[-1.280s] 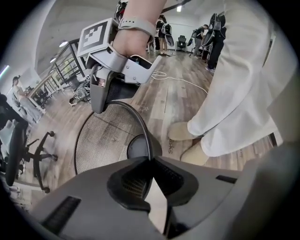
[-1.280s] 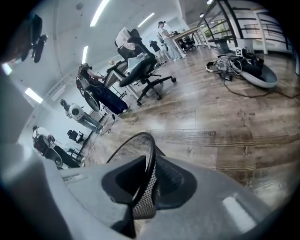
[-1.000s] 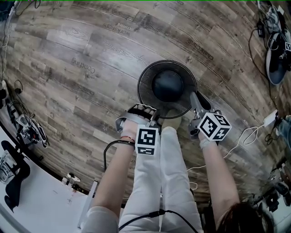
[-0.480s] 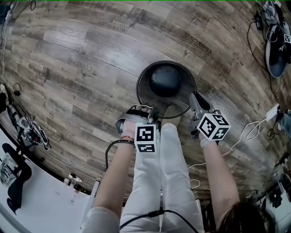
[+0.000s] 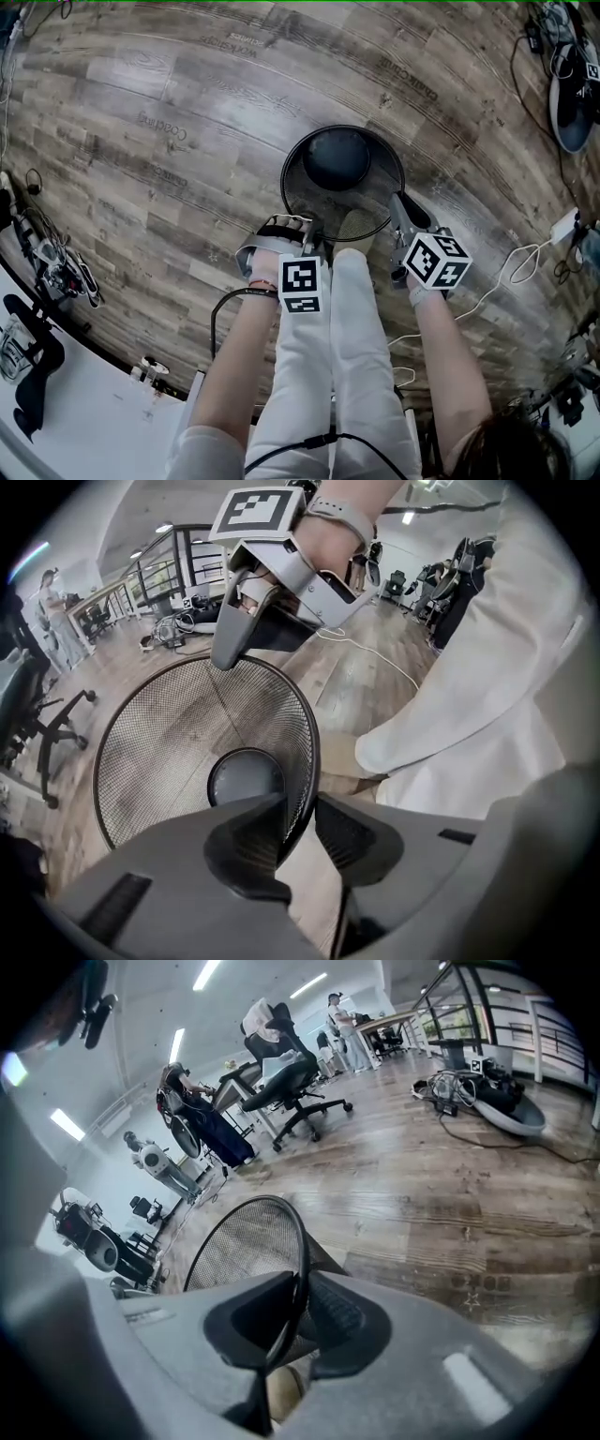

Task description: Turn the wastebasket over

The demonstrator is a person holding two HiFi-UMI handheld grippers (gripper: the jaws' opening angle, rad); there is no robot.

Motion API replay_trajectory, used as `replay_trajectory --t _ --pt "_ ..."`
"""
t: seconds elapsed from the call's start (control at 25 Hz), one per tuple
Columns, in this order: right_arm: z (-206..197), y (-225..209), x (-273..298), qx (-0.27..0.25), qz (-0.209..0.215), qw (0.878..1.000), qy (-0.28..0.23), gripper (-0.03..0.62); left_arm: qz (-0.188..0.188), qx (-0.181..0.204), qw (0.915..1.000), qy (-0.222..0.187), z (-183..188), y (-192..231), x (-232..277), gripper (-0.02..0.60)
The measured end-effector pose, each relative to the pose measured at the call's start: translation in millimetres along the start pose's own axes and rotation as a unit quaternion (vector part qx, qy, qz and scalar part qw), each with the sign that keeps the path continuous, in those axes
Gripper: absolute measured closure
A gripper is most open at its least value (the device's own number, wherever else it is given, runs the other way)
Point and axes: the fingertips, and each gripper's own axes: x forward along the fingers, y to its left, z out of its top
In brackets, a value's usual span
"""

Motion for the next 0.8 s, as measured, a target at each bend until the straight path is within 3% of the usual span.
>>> replay_trajectory --t 0.24,0.36,0.48,0.68,0.8 --pt "0 -1 -1 -0.004 -0.003 1.0 -0.008 0.546 0.018 -0.058 0.998 -0.018 3 3 -2 0.465" --pt "-2 4 -3 -0.013 0.005 1.0 -0.007 0.458 0.033 -0.063 0.9971 -0.028 7 2 -11 0.459" --pt "4 9 -5 -0.02 0.014 1.0 -0.016 0.435 0.043 -0.07 0.9959 -0.037 7 3 -20 0.457" --pt "12 17 -19 -0.031 0.01 0.999 -0.02 0.416 0.032 -0.113 0.9921 -0.044 0 -3 -40 0.457" --pt "22 17 -33 -0.05 -0.002 0.998 -0.024 0.407 0.011 -0.161 0.9841 -0.075 3 -4 -57 0.457"
